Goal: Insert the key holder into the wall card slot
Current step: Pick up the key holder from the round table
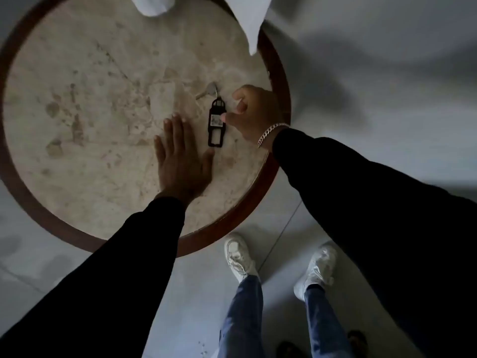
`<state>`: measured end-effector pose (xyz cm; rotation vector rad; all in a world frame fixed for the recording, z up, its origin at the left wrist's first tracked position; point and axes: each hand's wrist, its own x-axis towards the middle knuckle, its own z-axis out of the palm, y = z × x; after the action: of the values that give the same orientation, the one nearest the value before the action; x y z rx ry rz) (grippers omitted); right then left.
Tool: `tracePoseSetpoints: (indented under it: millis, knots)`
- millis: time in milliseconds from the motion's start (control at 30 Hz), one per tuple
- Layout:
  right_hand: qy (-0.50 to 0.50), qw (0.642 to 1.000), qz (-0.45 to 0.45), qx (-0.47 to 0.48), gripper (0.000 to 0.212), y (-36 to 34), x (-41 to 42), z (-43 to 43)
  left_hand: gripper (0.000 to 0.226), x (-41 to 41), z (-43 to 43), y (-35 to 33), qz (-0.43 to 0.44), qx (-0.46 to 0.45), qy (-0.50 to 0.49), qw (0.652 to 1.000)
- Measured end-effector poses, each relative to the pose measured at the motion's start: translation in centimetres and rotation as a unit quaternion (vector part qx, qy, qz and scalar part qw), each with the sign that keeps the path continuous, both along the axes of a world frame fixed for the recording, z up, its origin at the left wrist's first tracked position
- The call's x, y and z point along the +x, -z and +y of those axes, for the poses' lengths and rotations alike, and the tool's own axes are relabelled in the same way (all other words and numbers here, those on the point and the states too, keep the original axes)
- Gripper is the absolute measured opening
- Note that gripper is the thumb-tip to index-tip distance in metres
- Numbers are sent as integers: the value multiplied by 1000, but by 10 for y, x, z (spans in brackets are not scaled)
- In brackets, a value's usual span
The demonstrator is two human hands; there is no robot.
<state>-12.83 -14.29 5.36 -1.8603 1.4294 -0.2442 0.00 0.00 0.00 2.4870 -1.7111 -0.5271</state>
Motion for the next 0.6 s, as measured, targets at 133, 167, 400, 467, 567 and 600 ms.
tracePoseSetpoints:
  millis: [133, 167, 400, 467, 567, 600]
  knots:
    - [-7, 1000, 12, -15, 53, 9, 20, 3, 80, -2, 0, 15, -48, -23, -5, 999]
    - [-19, 999, 26, -17, 55, 14, 25, 3, 79, -2, 1, 17, -53, -31, -8, 998]
    - [36, 999, 13, -12, 36, 20, 36, -4, 79, -3, 0, 17, -60, -43, -9, 997]
    - [78, 997, -18, 20, 31, 19, 36, -5, 79, -3, 0, 16, -57, -42, -9, 997]
    - [113, 989, -55, 82, 25, 19, 35, -12, 80, -3, 1, 18, -57, -43, -11, 997]
    - [111, 987, -62, 101, 21, 19, 34, -14, 80, -3, 2, 18, -56, -45, -11, 997]
